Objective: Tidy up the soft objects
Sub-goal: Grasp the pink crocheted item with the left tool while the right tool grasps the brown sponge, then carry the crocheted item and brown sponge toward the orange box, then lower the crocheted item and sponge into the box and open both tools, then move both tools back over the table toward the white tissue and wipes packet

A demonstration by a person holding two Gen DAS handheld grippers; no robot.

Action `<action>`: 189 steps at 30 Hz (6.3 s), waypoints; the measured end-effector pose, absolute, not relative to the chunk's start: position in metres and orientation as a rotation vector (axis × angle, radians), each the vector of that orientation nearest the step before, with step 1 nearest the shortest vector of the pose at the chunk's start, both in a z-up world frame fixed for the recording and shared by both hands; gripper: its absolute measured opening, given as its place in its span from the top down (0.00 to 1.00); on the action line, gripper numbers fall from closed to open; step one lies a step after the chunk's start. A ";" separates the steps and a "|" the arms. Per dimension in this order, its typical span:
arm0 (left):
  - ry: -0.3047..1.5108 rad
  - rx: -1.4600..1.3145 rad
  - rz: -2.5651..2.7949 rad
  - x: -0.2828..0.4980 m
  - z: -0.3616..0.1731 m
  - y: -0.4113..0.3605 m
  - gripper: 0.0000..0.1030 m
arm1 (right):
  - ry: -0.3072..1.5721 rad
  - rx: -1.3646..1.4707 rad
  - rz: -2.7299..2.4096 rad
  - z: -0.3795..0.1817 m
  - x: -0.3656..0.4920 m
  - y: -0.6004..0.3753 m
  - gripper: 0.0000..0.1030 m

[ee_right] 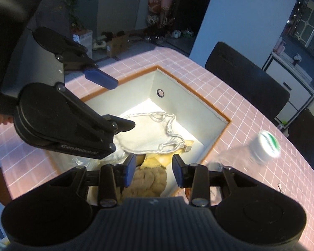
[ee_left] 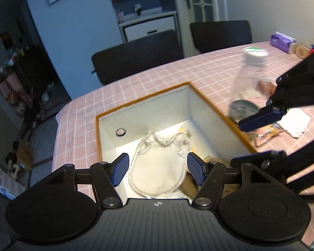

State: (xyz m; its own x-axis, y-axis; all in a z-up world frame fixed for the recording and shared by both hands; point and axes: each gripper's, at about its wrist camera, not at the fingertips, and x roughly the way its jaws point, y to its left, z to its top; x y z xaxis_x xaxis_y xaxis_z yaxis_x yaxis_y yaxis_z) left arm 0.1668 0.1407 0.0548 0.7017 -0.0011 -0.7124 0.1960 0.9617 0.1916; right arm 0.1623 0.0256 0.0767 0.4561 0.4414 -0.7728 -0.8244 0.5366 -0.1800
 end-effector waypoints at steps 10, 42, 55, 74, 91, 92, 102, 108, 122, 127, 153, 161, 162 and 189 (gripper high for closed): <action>0.633 0.273 -0.280 0.107 0.077 0.092 0.29 | 0.679 -0.491 0.749 0.105 0.148 -0.092 0.52; 0.804 0.544 -0.343 0.267 -0.055 -0.130 0.30 | 1.072 0.059 0.427 -0.019 0.336 -0.248 0.16; 0.803 0.578 -0.306 0.278 -0.070 -0.132 0.43 | 1.113 0.072 0.418 -0.045 0.352 -0.235 0.34; 0.692 0.542 -0.338 0.245 -0.031 -0.129 0.77 | 1.001 -0.018 0.398 0.017 0.316 -0.250 0.39; 0.544 0.512 -0.472 0.131 0.041 -0.101 0.78 | 0.852 -0.183 0.505 0.094 0.164 -0.260 0.38; 0.541 0.506 -0.475 0.125 0.044 -0.097 0.78 | 0.844 -0.193 0.514 0.098 0.154 -0.258 0.38; 0.459 0.457 -0.408 0.059 0.077 -0.039 0.78 | 0.735 -0.314 0.671 0.129 0.081 -0.206 0.38; 0.436 0.426 -0.262 0.046 0.091 0.007 0.78 | 0.670 -0.417 0.792 0.136 0.061 -0.145 0.38; 0.508 0.346 -0.094 0.101 0.073 0.087 0.78 | 0.725 -0.737 0.794 0.093 0.139 0.022 0.37; 0.567 0.342 -0.100 0.133 0.057 0.113 0.78 | 0.768 -0.863 0.738 0.070 0.173 0.070 0.37; 0.727 0.264 -0.124 0.177 0.019 0.153 0.61 | 0.843 -1.105 0.693 0.008 0.212 0.114 0.25; 0.720 0.267 -0.122 0.164 0.037 0.151 0.59 | 0.805 -1.089 0.720 0.035 0.190 0.105 0.25; 0.717 0.271 -0.126 0.160 0.040 0.149 0.59 | 0.798 -1.087 0.726 0.039 0.187 0.102 0.25; 0.530 0.342 -0.541 0.094 0.063 -0.008 0.49 | 0.809 -0.614 0.629 0.080 0.141 -0.154 0.22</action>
